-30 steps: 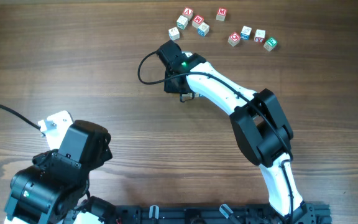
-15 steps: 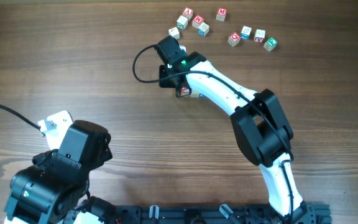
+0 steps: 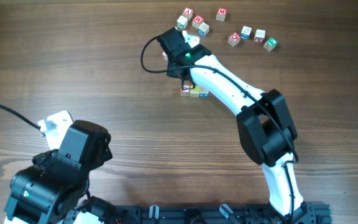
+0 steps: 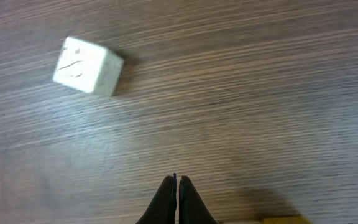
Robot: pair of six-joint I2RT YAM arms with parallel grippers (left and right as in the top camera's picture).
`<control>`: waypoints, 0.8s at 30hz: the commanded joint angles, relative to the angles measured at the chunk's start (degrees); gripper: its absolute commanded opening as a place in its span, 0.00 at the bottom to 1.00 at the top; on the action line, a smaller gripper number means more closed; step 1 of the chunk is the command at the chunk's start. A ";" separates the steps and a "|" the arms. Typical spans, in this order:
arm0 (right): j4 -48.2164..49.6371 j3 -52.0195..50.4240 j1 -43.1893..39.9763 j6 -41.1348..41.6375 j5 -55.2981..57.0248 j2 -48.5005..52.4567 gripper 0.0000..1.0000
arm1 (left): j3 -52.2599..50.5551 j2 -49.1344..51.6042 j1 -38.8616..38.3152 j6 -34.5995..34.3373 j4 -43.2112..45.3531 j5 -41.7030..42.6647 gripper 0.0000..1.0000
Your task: Form a horizontal line
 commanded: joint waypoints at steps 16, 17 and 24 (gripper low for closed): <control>-3.08 -1.44 -0.83 2.62 -2.16 -0.17 0.05 | -0.09 -0.15 0.11 -0.98 0.00 -0.11 1.00; -3.43 -1.44 -0.83 2.62 -2.16 -0.17 0.05 | -0.09 -0.15 0.11 -0.98 0.00 -0.11 1.00; -4.48 -1.46 -0.83 2.51 -2.58 1.05 0.05 | -0.09 -0.15 0.11 -0.98 0.00 -0.11 1.00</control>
